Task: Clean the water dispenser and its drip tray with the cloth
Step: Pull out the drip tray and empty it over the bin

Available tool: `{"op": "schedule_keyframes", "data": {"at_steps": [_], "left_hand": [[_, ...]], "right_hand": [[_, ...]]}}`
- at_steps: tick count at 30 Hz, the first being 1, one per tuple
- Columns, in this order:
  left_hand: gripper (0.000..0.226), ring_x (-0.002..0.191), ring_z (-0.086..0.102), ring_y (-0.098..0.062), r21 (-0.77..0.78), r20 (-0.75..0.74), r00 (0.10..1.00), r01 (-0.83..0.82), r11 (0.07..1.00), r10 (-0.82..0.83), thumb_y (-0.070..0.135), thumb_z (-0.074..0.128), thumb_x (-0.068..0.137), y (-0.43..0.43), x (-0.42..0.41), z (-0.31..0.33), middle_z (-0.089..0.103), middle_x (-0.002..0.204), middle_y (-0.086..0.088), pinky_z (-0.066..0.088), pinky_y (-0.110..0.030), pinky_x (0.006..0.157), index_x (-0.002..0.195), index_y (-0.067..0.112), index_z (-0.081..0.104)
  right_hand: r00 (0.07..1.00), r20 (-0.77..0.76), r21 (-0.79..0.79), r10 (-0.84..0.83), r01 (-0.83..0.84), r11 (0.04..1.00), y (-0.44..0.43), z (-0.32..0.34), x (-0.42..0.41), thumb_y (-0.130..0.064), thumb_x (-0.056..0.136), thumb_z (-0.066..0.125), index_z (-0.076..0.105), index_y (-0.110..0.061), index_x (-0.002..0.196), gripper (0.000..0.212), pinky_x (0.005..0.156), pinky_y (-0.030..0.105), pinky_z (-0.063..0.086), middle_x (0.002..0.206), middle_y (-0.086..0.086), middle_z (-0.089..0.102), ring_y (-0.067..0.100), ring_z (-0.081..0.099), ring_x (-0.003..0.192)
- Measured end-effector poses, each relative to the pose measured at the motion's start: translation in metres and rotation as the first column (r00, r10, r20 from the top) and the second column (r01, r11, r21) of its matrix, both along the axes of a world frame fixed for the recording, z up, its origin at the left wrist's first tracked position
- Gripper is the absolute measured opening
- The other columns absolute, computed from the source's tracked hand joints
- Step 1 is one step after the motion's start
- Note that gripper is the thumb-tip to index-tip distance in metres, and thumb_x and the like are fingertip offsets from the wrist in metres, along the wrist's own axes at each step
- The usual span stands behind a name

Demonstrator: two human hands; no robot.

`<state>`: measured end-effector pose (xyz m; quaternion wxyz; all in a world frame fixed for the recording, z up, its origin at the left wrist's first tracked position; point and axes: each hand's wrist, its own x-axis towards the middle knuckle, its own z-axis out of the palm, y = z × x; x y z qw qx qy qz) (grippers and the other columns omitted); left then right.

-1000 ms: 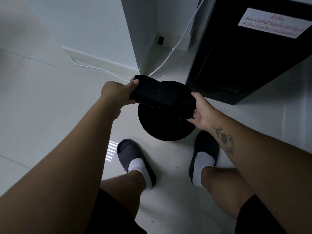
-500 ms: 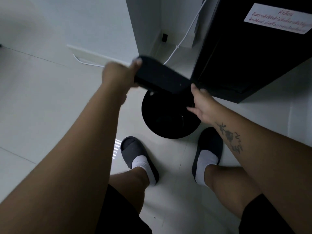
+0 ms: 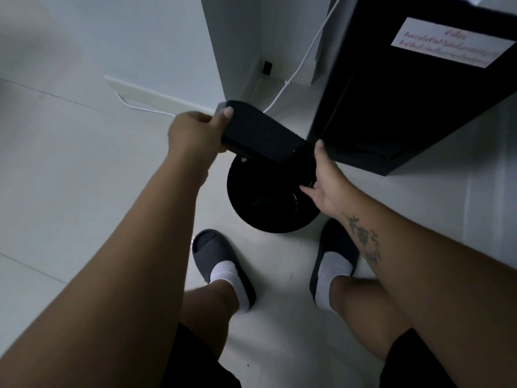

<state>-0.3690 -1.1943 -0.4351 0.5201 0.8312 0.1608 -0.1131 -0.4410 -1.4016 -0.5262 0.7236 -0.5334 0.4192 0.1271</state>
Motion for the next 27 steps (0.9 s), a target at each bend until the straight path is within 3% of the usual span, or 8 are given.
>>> {"op": "schedule_keyframes", "data": {"at_steps": [4, 9, 14, 18, 19, 20, 24, 27], "left_hand": [[0.058, 0.093, 0.065, -0.027, -0.113, -0.197, 0.979, 0.03, 0.993, -0.052, 0.038, 0.069, 0.089, 0.008, -0.012, -0.002, 0.063, 0.123, -0.02, 0.06, -0.039, 0.082, 0.125, -0.007, 0.06], [0.069, 0.099, 0.066, -0.03, -0.204, -0.351, 0.936, -0.113, 0.972, 0.035, 0.066, 0.058, 0.085, 0.018, -0.022, -0.007, 0.062, 0.113, -0.01, 0.062, -0.038, 0.076, 0.119, 0.005, 0.059], [0.036, 0.105, 0.06, -0.029, -0.179, -0.354, 0.928, -0.189, 0.965, 0.116, 0.029, 0.058, 0.096, 0.024, -0.035, -0.019, 0.056, 0.123, -0.011, 0.059, -0.043, 0.081, 0.122, 0.005, 0.053], [0.017, 0.073, 0.059, -0.021, -0.21, -0.432, 0.88, -0.31, 0.927, 0.197, 0.016, 0.045, 0.1, 0.015, -0.041, -0.026, 0.055, 0.106, -0.01, 0.055, -0.034, 0.063, 0.084, 0.014, 0.05], [0.02, 0.077, 0.059, -0.023, -0.208, -0.445, 0.873, -0.316, 0.926, 0.198, 0.013, 0.043, 0.1, 0.015, -0.041, -0.03, 0.054, 0.107, -0.011, 0.055, -0.033, 0.064, 0.081, 0.014, 0.048], [0.021, 0.081, 0.059, -0.024, -0.209, -0.458, 0.869, -0.312, 0.927, 0.189, 0.011, 0.042, 0.1, 0.016, -0.04, -0.033, 0.054, 0.108, -0.012, 0.055, -0.033, 0.067, 0.081, 0.013, 0.048], [0.026, 0.082, 0.066, -0.029, -0.288, -0.574, 0.818, -0.255, 0.923, 0.046, 0.011, 0.041, 0.103, 0.031, -0.041, -0.037, 0.064, 0.103, -0.022, 0.061, -0.031, 0.065, 0.117, -0.002, 0.058], [0.024, 0.088, 0.066, -0.026, -0.334, -0.572, 0.82, -0.21, 0.919, -0.021, 0.02, 0.044, 0.104, 0.037, -0.043, -0.031, 0.064, 0.106, -0.017, 0.059, -0.033, 0.069, 0.11, 0.012, 0.066]], "right_hand": [[0.991, -0.061, 0.012, -0.123, 0.123, 0.992, -0.01, 0.007, 0.002, -0.061, 0.096, 0.039, 0.032, -0.026, 0.148, 0.062, 0.106, 0.046, 0.044, 0.153, 0.005, 0.036, 0.028, 0.038, 0.138], [0.994, -0.029, -0.051, -0.106, 0.105, 0.993, -0.004, 0.008, -0.004, -0.044, 0.097, 0.05, 0.05, -0.025, 0.113, 0.025, 0.093, 0.039, 0.05, 0.12, 0.0, 0.054, 0.02, 0.054, 0.109], [0.989, 0.011, -0.075, -0.147, 0.147, 0.986, 0.004, 0.013, -0.015, -0.032, 0.084, 0.054, 0.06, -0.006, 0.107, 0.035, 0.066, 0.031, 0.051, 0.094, 0.007, 0.062, 0.022, 0.06, 0.081], [0.98, -0.003, -0.125, -0.201, 0.199, 0.972, 0.002, 0.01, -0.026, -0.03, 0.08, 0.062, 0.057, 0.004, 0.1, 0.04, 0.081, 0.05, 0.057, 0.085, 0.009, 0.059, 0.02, 0.059, 0.085], [0.982, 0.005, -0.128, -0.189, 0.188, 0.974, 0.001, 0.01, -0.027, -0.025, 0.074, 0.06, 0.055, 0.006, 0.095, 0.038, 0.089, 0.066, 0.041, 0.082, 0.007, 0.054, 0.022, 0.053, 0.08], [0.985, 0.011, -0.134, -0.173, 0.173, 0.976, 0.001, 0.011, -0.028, -0.022, 0.07, 0.058, 0.057, 0.004, 0.092, 0.034, 0.064, 0.036, 0.035, 0.082, 0.005, 0.051, 0.022, 0.049, 0.078], [0.985, 0.03, -0.114, -0.171, 0.173, 0.978, 0.001, 0.013, -0.028, -0.02, 0.073, 0.051, 0.059, -0.001, 0.108, 0.041, 0.073, 0.036, 0.05, 0.086, 0.005, 0.054, 0.022, 0.05, 0.077], [0.987, 0.033, -0.068, -0.155, 0.157, 0.985, -0.001, 0.02, -0.031, -0.017, 0.082, 0.048, 0.066, -0.01, 0.093, 0.022, 0.076, 0.035, 0.053, 0.09, 0.005, 0.061, 0.022, 0.057, 0.08]]}}
